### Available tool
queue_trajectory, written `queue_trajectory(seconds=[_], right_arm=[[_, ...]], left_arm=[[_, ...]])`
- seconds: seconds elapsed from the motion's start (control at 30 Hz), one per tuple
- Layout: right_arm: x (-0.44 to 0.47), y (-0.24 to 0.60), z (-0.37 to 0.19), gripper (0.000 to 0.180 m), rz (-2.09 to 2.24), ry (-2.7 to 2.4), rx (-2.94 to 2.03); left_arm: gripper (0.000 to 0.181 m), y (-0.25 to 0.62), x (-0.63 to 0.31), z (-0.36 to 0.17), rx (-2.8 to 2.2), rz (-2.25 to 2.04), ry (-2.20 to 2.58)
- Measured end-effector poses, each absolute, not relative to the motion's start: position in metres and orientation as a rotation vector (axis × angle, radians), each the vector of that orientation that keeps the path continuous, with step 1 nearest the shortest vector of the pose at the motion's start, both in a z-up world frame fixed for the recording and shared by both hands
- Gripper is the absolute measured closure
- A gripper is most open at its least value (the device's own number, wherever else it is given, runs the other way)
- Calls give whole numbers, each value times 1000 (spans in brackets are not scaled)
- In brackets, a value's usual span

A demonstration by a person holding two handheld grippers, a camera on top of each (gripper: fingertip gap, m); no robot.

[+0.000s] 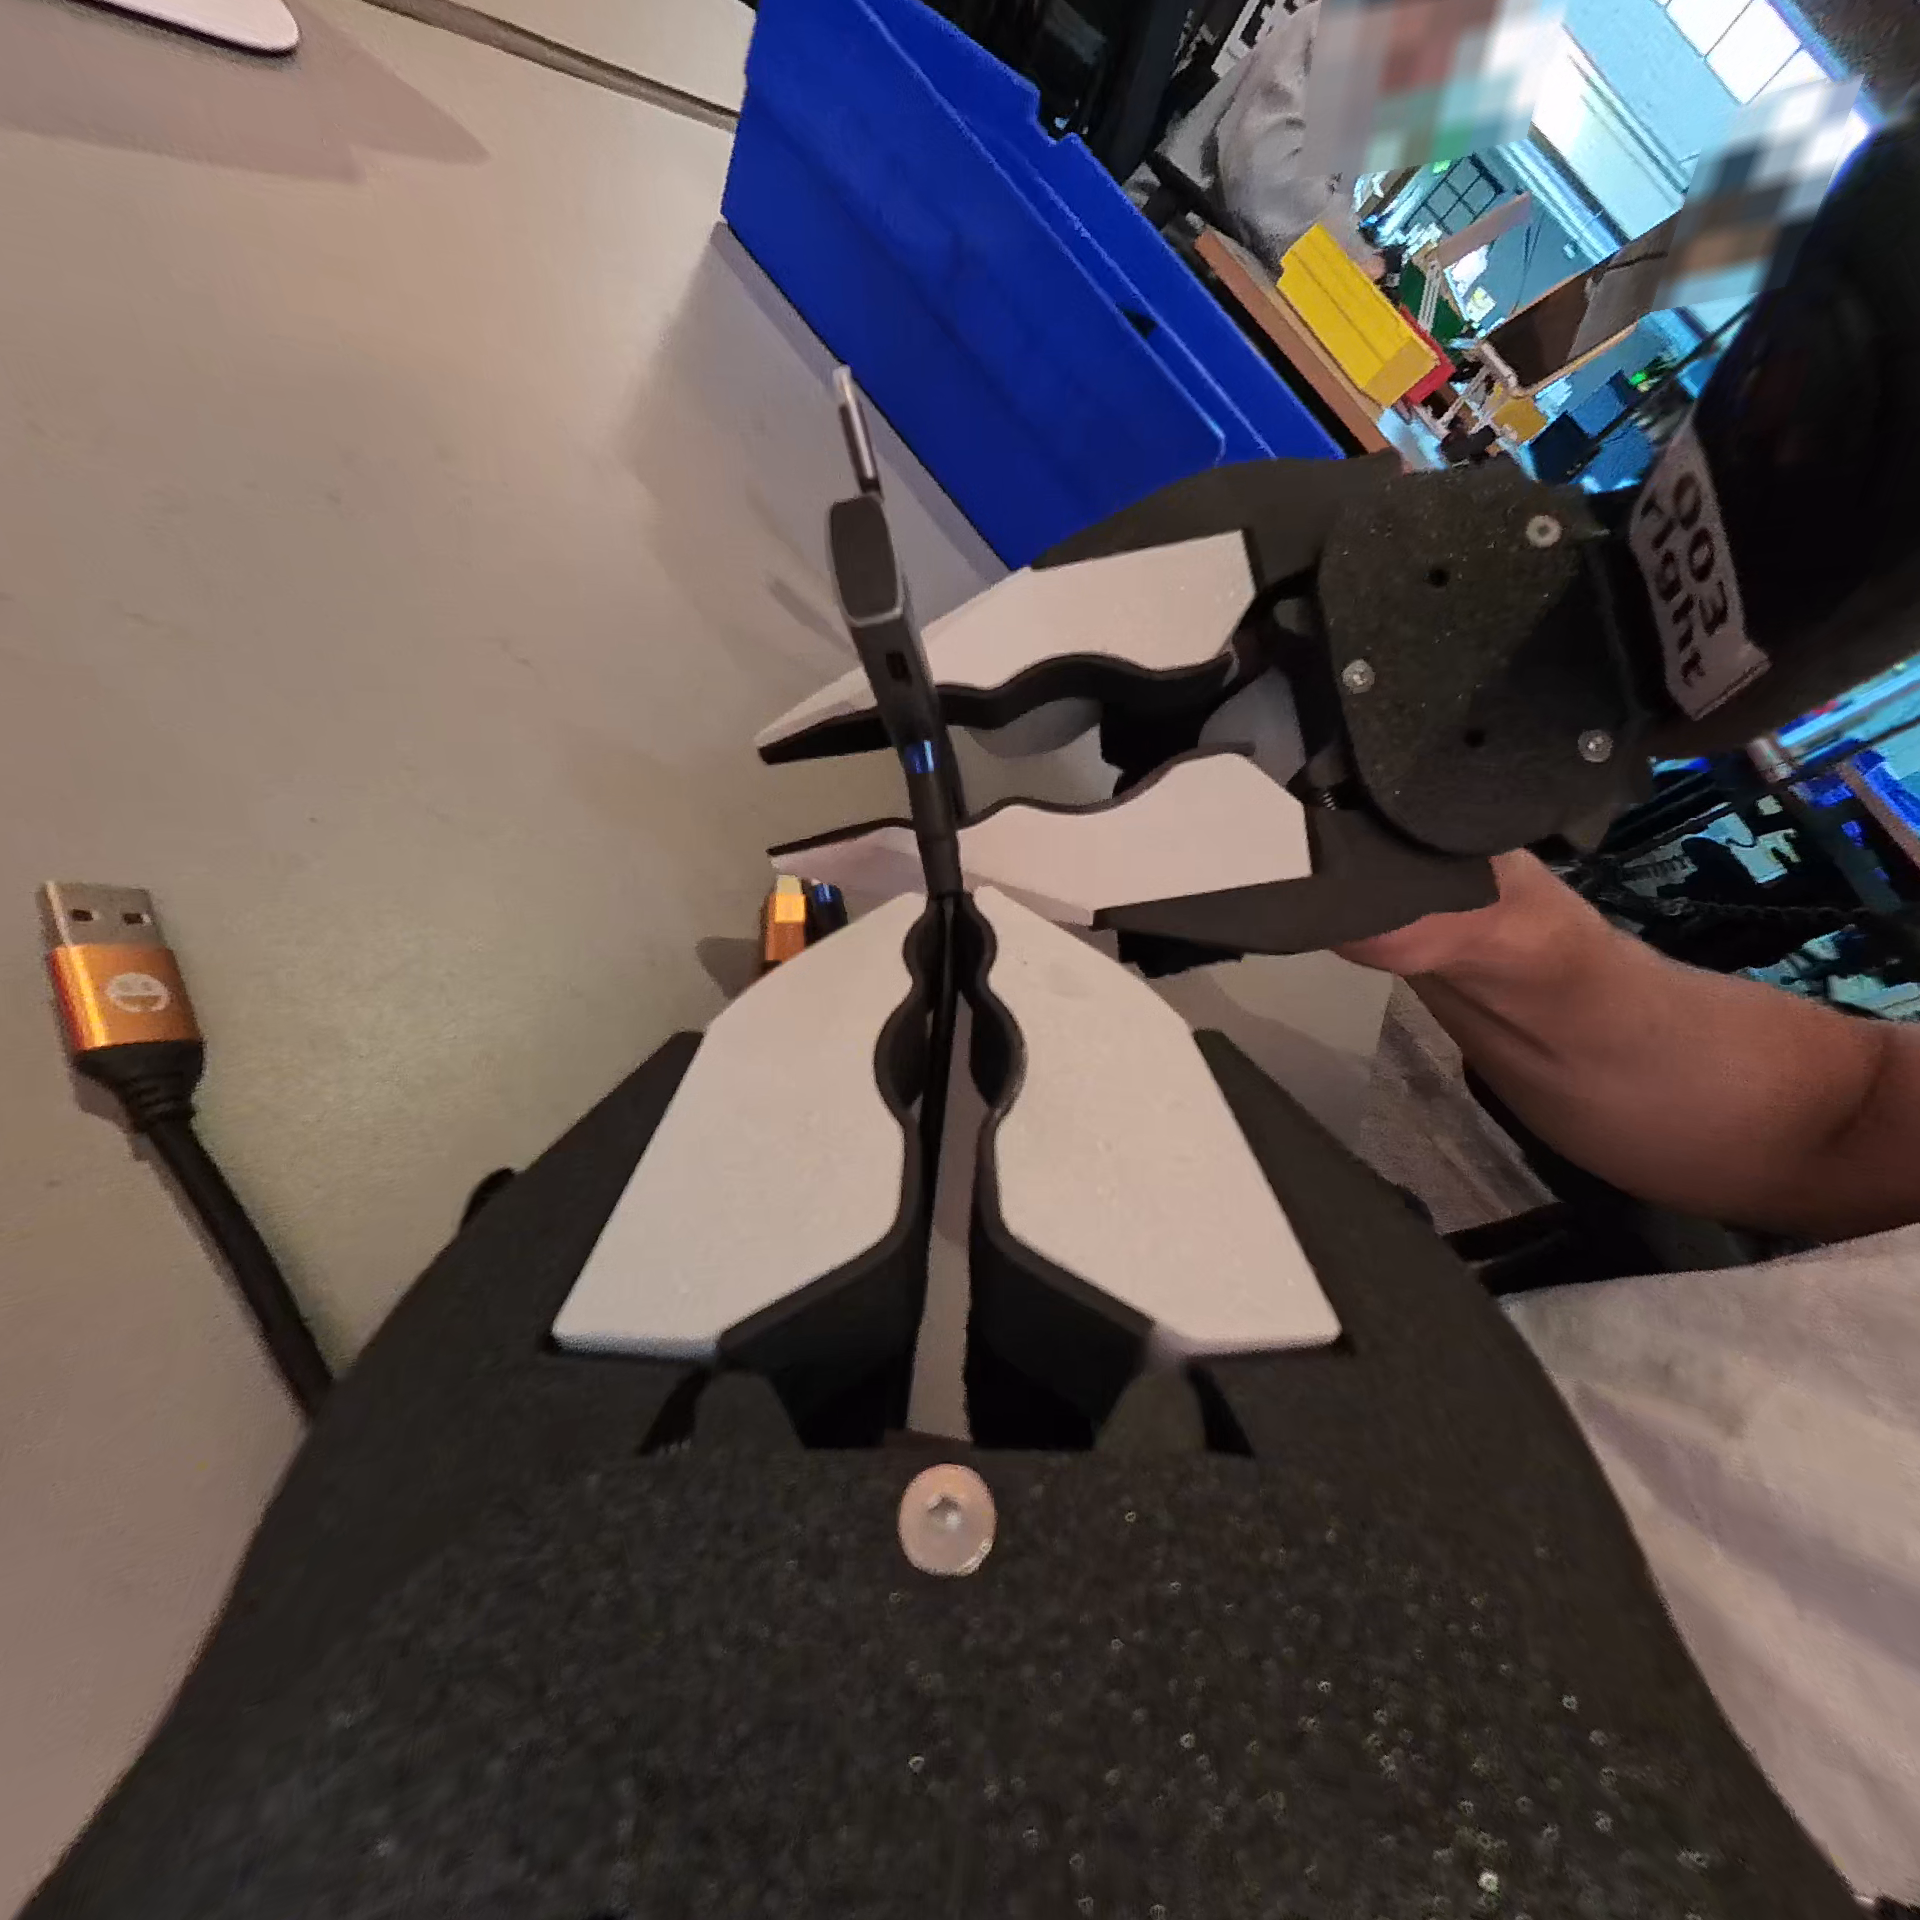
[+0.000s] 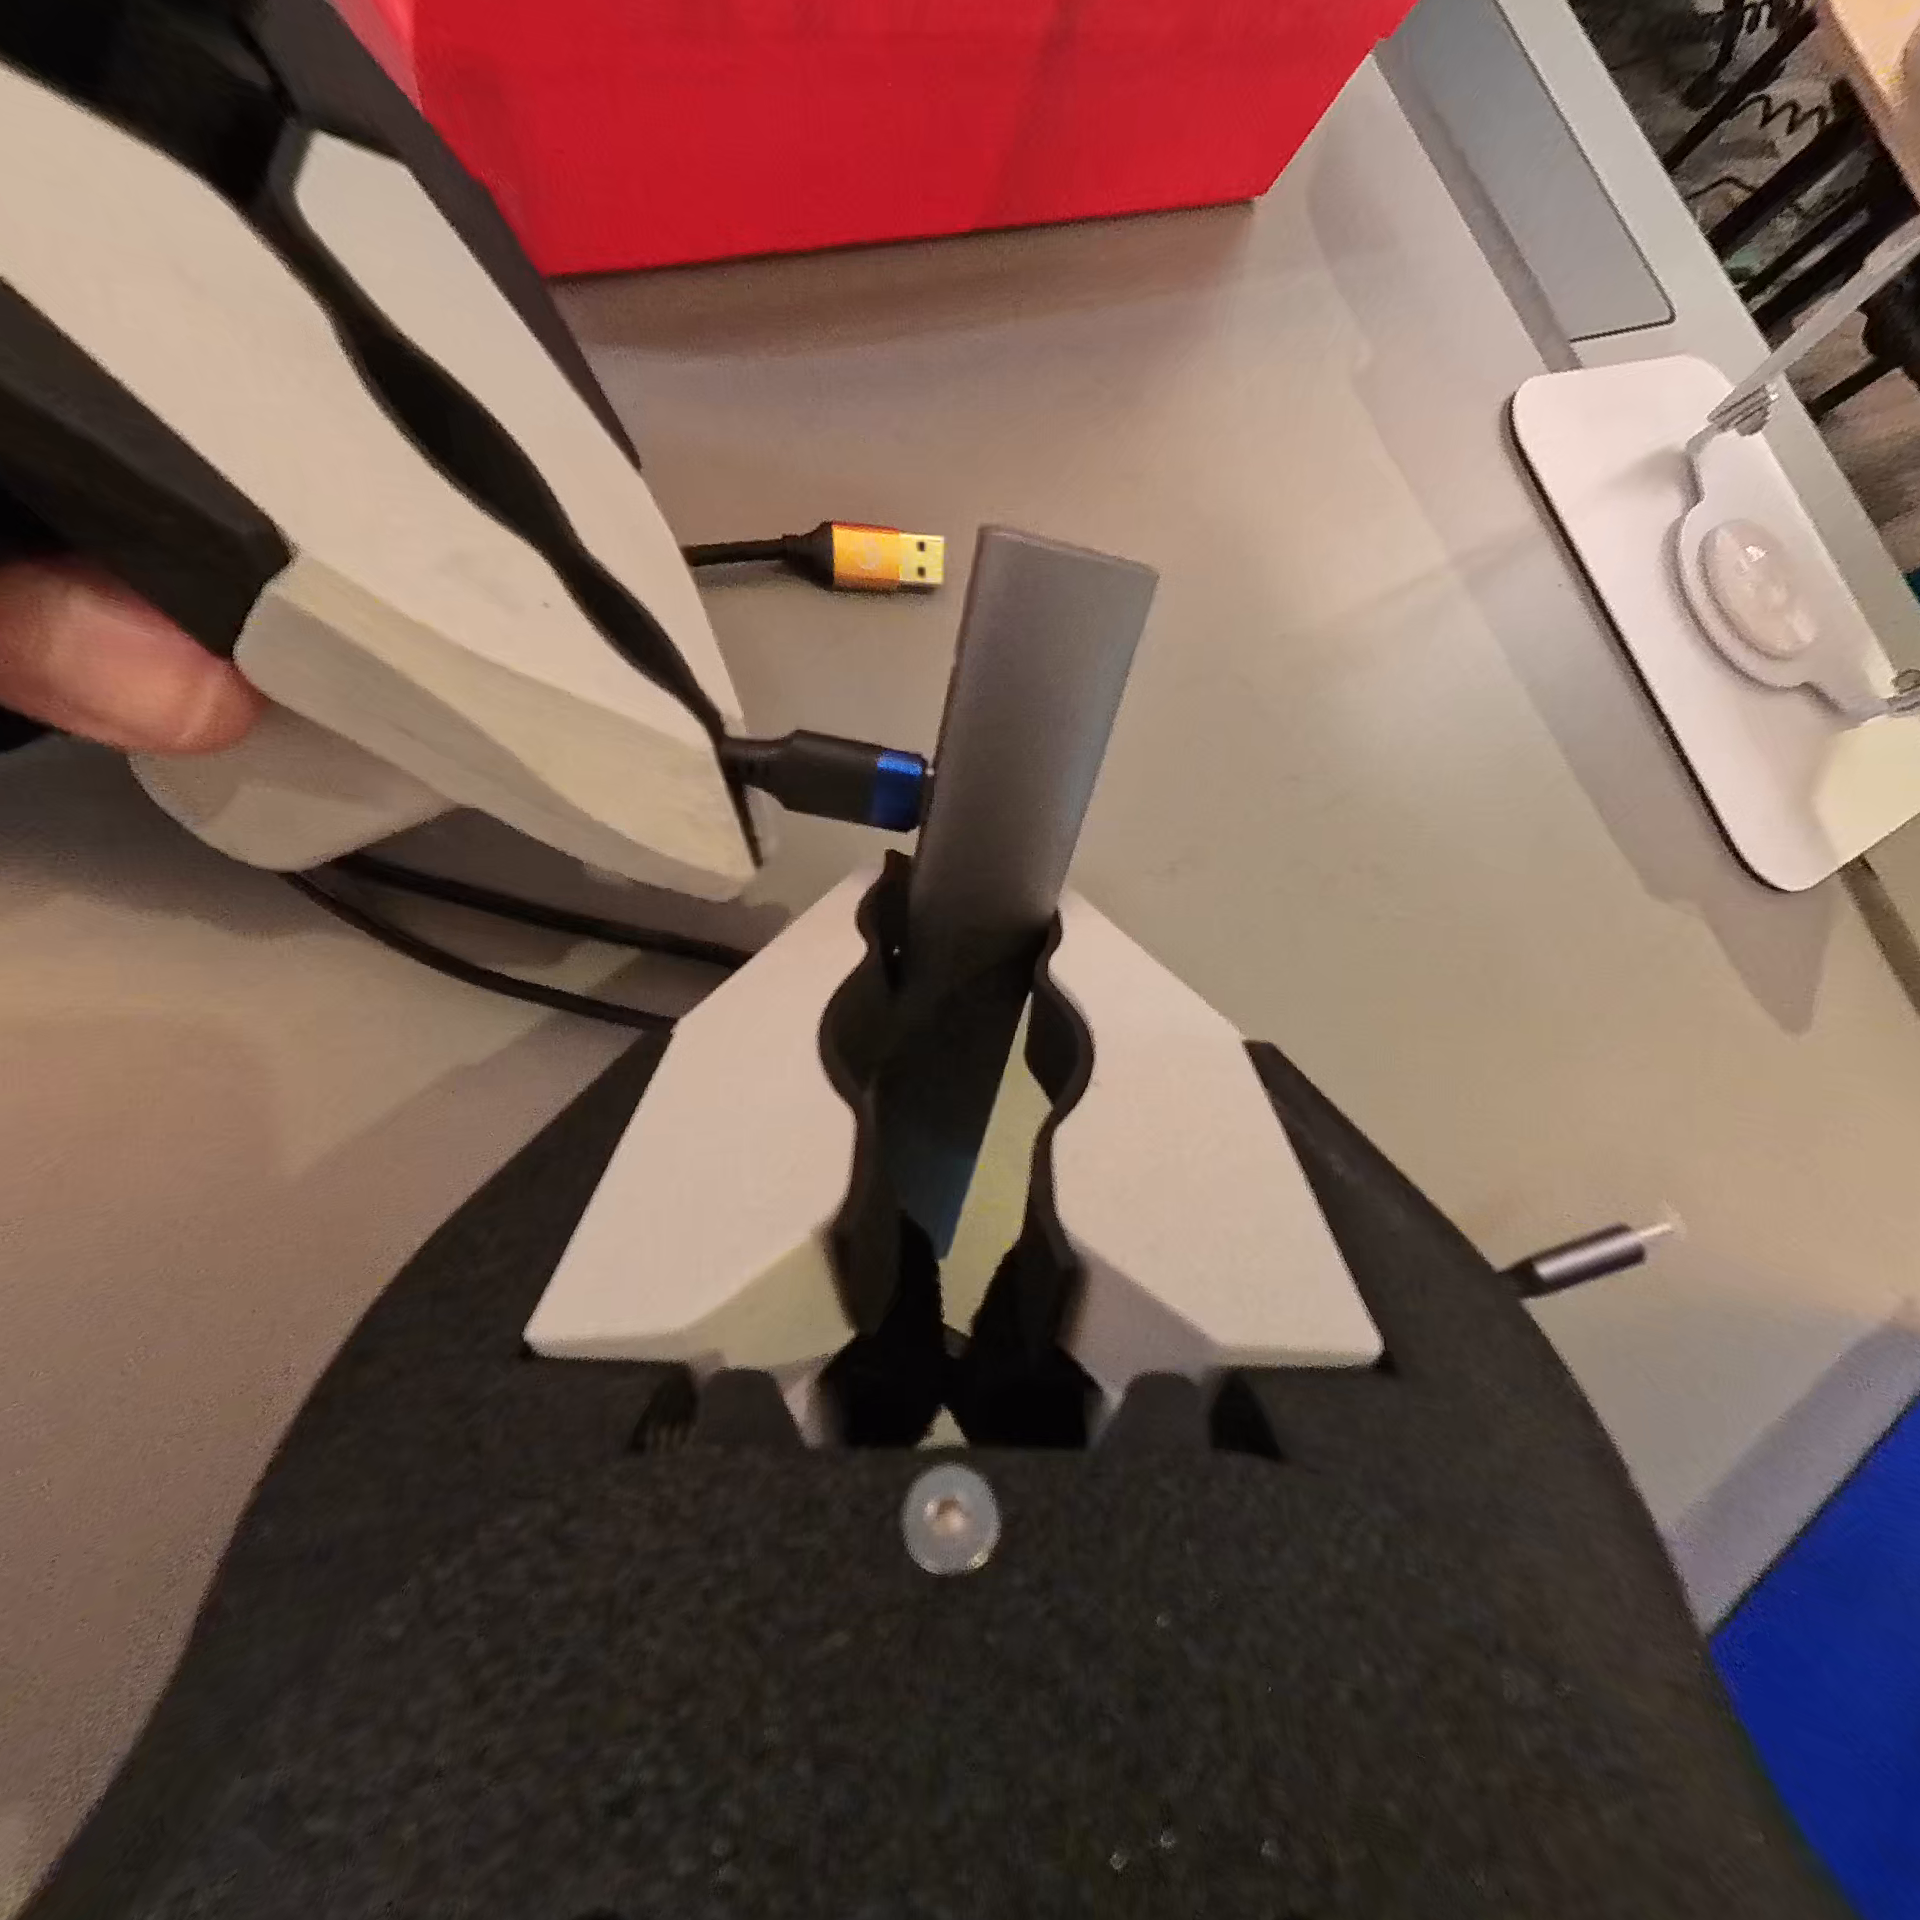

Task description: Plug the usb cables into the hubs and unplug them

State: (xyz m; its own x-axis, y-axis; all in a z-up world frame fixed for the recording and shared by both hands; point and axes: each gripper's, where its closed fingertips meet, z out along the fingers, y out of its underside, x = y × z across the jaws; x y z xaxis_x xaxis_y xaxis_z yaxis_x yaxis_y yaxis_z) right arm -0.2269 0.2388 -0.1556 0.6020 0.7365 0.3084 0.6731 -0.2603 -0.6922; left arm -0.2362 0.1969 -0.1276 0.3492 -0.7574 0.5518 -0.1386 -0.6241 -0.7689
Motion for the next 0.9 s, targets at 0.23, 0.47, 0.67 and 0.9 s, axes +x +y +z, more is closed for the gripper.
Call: queue_trajectory(seconds=[0.23, 0.47, 0.67, 0.9], right_arm=[[-231, 241, -148, 159, 259, -1031, -2017], [-226, 238, -146, 132, 241, -968, -1881], [-216, 239, -152, 143, 263, -860, -1855], [-191, 248, -146, 161, 348, -769, -1942]], left_arm=[[180, 203, -238, -117, -1941, -1264, 753], [179, 213, -255, -99, -1900, -1480, 492], [180, 216, -260, -88, -1816, -1812, 218], [172, 218, -259, -86, -1803, -1639, 358]])
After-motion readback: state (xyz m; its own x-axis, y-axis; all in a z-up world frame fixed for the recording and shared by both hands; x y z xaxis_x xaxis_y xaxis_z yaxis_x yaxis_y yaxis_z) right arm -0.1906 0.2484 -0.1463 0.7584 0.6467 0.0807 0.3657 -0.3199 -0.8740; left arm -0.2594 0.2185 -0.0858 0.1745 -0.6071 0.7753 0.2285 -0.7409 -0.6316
